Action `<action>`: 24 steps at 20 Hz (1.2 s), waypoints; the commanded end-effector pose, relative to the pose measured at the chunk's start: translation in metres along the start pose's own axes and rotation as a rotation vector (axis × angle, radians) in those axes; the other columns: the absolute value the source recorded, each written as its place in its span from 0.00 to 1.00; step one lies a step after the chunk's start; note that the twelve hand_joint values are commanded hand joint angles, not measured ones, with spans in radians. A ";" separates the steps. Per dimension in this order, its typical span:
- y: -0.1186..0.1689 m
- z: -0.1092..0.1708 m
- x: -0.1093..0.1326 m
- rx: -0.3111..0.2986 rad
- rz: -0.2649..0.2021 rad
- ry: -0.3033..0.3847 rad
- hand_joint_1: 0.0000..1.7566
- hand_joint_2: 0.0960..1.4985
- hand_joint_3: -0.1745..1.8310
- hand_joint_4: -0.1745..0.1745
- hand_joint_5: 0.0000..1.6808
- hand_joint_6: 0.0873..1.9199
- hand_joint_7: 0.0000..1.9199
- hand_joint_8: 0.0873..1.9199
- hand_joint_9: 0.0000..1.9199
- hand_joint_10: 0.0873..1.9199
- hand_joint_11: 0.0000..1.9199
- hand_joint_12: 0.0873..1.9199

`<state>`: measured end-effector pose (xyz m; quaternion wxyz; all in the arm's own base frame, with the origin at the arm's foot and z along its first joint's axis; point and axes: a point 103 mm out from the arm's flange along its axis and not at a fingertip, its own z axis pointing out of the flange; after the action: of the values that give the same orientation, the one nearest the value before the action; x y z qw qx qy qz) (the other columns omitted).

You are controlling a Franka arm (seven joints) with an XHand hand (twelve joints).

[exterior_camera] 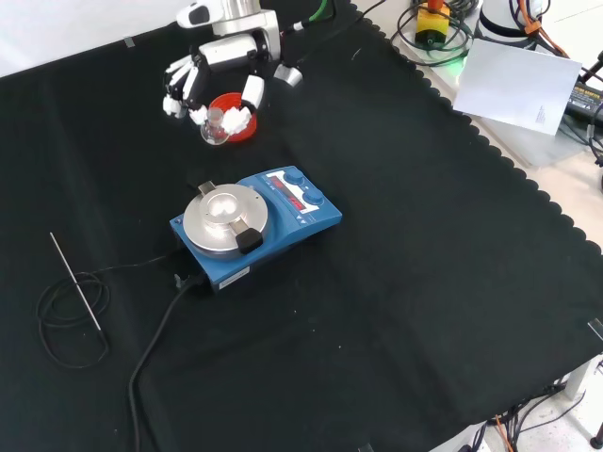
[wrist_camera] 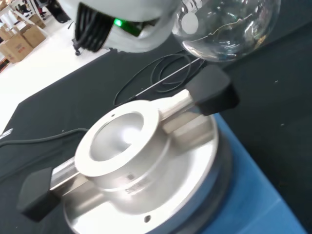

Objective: Place the round-bottom flask on the heater.

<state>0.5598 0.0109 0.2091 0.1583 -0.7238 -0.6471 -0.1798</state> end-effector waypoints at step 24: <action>0.019 0.056 0.060 0.076 -0.049 0.159 0.62 0.41 0.52 0.79 0.62 0.59 0.26 0.28 0.34 0.28 0.10 0.68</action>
<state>0.5875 0.0785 0.1903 0.2278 -0.6909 -0.6513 -0.2159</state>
